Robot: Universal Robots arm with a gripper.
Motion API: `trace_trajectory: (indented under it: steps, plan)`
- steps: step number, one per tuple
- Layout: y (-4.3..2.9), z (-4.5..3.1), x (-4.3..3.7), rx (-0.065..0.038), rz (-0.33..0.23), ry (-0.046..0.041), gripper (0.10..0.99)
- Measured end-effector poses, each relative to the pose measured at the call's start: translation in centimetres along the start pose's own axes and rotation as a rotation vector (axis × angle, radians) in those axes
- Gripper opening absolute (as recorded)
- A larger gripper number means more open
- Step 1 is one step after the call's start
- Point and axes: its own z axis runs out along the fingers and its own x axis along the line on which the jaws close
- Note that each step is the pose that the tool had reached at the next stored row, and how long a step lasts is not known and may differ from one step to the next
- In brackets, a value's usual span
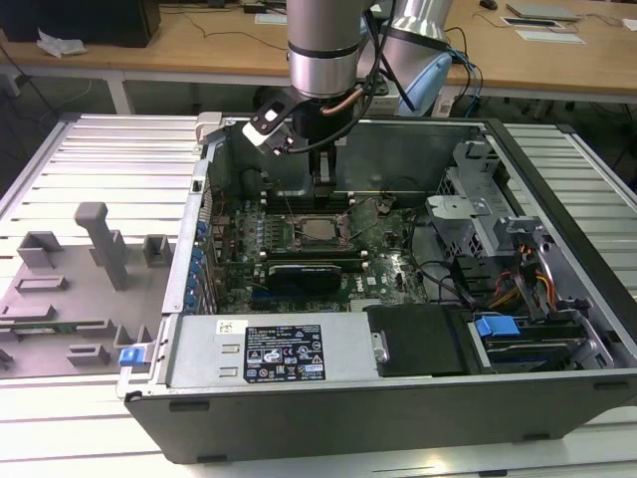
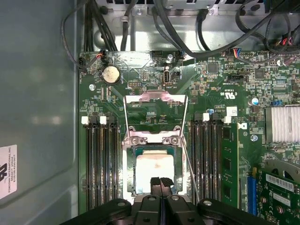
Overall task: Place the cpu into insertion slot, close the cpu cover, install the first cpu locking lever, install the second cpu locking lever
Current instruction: 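Close the cpu cover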
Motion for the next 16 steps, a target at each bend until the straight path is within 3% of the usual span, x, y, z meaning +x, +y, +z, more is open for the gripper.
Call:
trace_trajectory:
  steps: [2, 4, 10, 14, 16]
  plan:
    - [0.92, 0.06, -0.05, 0.001, 0.0, 0.0, 0.106]
    - [2.64, 0.15, -0.19, 0.005, 0.0, -0.0003, 0.106]
    - [5.73, 0.3, -0.29, 0.012, -0.001, -0.0002, 0.106]
    - [6.2, 0.09, -0.28, 0.012, -0.003, 0.0002, 0.106]
    - [7.24, 0.14, -0.28, 0.013, -0.003, 0.0, 0.106]
